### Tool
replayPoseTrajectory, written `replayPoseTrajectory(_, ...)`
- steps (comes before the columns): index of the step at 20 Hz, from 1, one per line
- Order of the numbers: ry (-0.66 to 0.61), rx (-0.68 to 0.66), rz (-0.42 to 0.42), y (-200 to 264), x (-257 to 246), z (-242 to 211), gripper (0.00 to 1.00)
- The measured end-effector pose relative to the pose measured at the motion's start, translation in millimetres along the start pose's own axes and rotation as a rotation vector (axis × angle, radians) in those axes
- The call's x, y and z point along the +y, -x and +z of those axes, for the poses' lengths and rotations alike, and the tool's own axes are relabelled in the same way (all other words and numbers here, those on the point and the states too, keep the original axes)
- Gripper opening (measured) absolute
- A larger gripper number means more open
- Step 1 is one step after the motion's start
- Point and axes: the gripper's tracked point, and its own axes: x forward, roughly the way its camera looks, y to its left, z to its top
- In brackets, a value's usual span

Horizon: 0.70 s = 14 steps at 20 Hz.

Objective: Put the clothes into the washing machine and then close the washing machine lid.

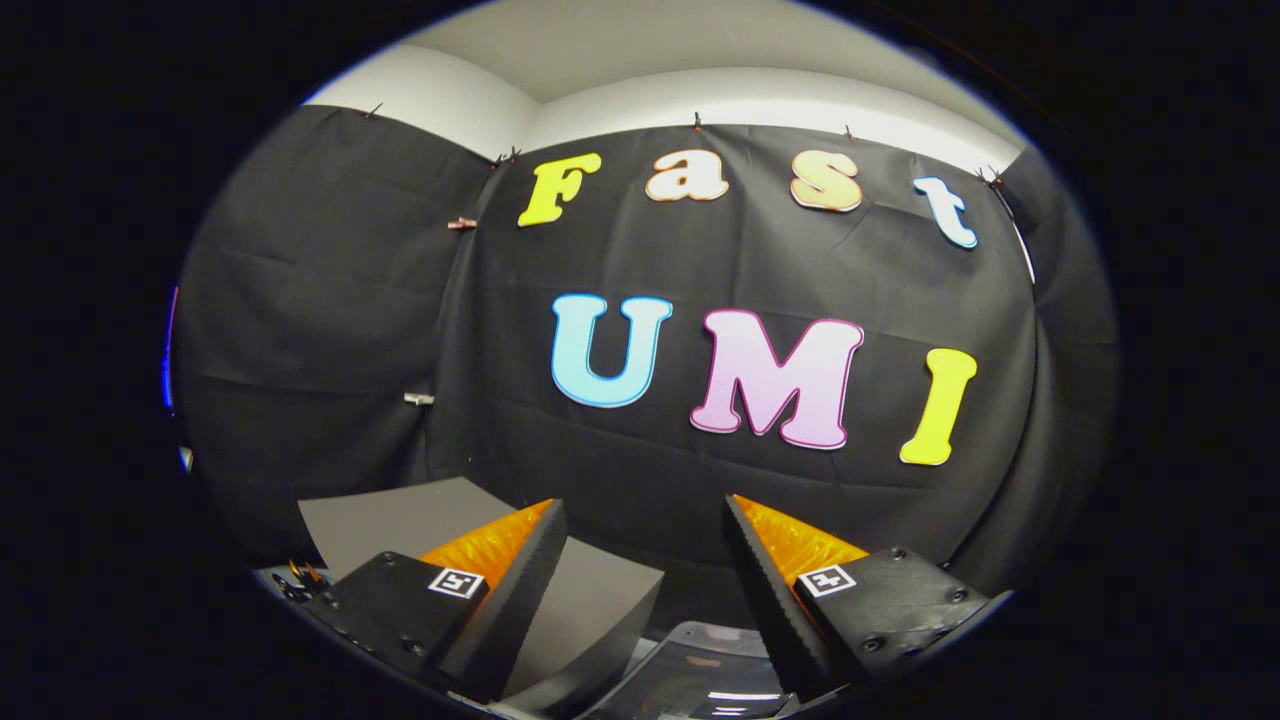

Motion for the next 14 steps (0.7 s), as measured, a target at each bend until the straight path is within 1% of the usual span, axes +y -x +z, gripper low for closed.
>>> replayPoseTrajectory(2, -0.017, -0.028, -0.014, -0.9, 1.3, 3.4, 0.98)
replayPoseTrajectory(6, -0.067, -0.009, -0.041, 2.6, 5.4, -2.9, 0.98)
replayPoseTrajectory(11, -0.073, -0.003, -0.105, 2.2, -8.0, -12.0, 0.98)
replayPoseTrajectory(14, -0.102, 0.025, -0.123, 4.9, -13.1, -20.0, 0.98)
